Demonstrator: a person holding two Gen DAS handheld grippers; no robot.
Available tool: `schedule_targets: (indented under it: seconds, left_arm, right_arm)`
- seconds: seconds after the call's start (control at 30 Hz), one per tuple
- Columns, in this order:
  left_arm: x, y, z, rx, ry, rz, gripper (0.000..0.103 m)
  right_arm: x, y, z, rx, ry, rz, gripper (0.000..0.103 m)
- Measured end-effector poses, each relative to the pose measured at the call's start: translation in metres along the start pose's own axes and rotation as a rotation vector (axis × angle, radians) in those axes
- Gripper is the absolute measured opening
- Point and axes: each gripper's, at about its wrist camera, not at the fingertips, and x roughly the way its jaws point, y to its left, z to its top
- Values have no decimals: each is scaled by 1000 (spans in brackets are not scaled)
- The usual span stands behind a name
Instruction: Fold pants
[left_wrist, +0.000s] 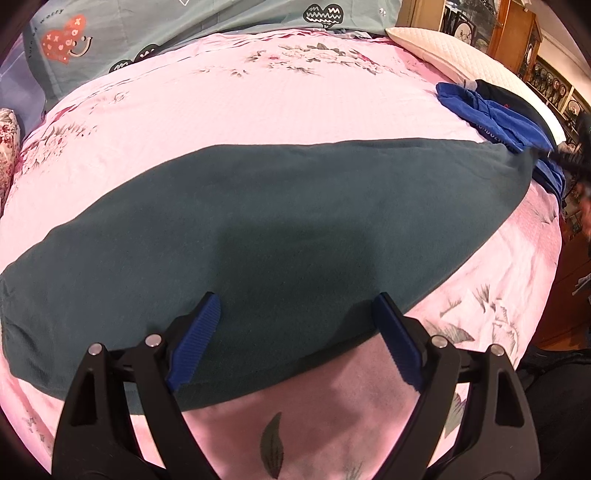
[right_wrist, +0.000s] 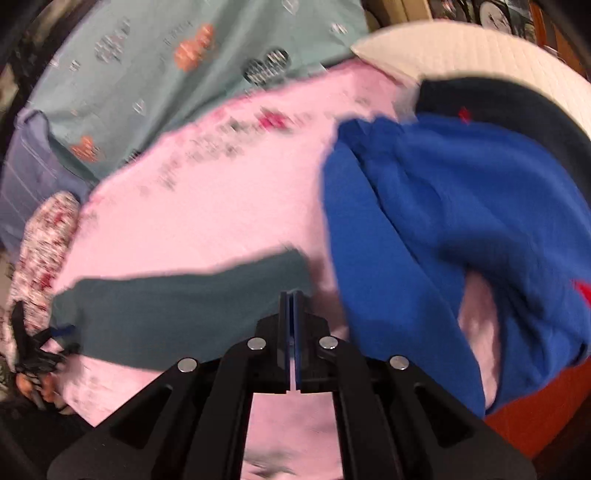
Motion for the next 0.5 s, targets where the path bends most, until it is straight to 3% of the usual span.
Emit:
schedule_targets:
  seconds: [0.1,0.2,0.3,0.37,0.4,0.43,0.5]
  left_arm:
    - [0,0,1,-6,2,3,86]
    - [0,1,-1,-7,-9,-2,87]
    - [-3,4,-1,-12,-12,-10,87]
    - [-10,11,-1,-32,-9,-7,87]
    - [-14,16,-2,-39,-15,4,87]
    - [-20,22,-2,-47,-26,24,87]
    - [-29,41,-3,-77,-48,67,90]
  right_arm:
    - [-20,13,11,-54,-66,41,1]
    - [13,-26,-15,14,94,-86,1]
    - [36,-34,-42,-10,215,-187,1]
    - [27,-24,-37,-39,187,-238,6]
    - [18,-17,-31,-51,146,-280,15]
    - [8,-10,-25,-56,95,-300,31]
    - [-2,11,-11,-44,18,-274,38]
